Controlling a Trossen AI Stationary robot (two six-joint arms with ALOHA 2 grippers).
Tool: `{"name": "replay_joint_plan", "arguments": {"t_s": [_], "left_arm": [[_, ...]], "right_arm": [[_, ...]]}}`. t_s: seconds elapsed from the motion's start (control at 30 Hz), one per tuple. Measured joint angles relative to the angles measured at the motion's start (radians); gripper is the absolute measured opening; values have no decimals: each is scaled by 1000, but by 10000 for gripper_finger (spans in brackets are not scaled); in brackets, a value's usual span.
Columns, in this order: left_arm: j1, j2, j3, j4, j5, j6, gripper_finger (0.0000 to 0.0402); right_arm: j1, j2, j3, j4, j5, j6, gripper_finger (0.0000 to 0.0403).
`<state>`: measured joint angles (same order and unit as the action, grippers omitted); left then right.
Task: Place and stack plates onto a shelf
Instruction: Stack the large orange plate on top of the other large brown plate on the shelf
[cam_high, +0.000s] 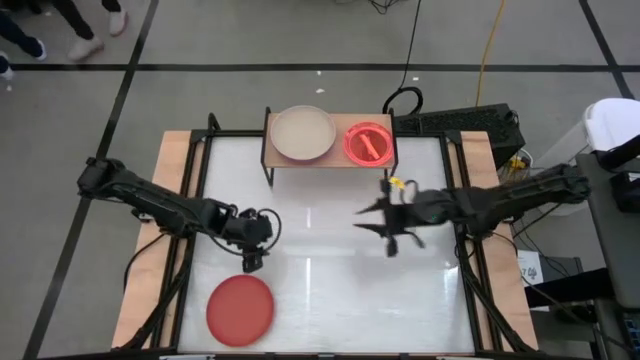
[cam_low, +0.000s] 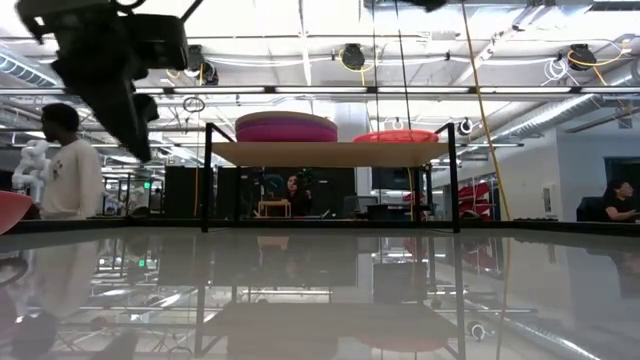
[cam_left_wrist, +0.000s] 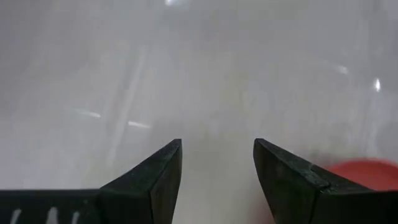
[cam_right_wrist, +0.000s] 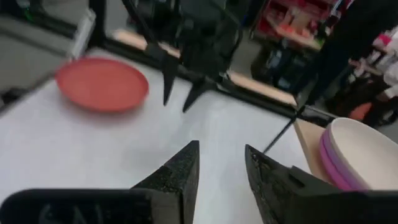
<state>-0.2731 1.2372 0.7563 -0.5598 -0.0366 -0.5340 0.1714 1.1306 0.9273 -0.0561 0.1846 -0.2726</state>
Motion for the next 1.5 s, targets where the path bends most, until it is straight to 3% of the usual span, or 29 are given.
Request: {"name": "replay_joint_plan", "arguments": {"t_s": [0.2, 0.37, 0.53, 0.97, 1.1, 1.2, 1.3, 1.4, 1.5], "left_arm": [[-15, 46, 0, 21, 85, 20, 204], [-44, 110, 0, 88, 202, 25, 204], [-85, 204, 0, 132, 371, 25, 204], [-94, 357, 5, 151, 382, 30, 201], [-90, 353, 2, 150, 374, 67, 158], [-86, 349, 0, 155, 362, 103, 94], [-67, 349, 1, 204, 416, 141, 25], [-26, 328, 0, 222, 415, 170, 13], [30, 275, 28, 211, 327, 242, 11]], "right_arm": [[62, -225, -285, 251, 24, 80, 110], [83, -333, -420, 379, 24, 122, 110], [82, -368, -441, 389, 24, 123, 110], [82, -366, -441, 388, 25, 122, 110], [82, -366, -441, 388, 29, 119, 109], [81, -366, -441, 388, 30, 112, 109], [81, -366, -441, 388, 52, 105, 109], [81, -366, -441, 388, 57, 102, 109], [81, -366, -441, 388, 58, 96, 109]]}}
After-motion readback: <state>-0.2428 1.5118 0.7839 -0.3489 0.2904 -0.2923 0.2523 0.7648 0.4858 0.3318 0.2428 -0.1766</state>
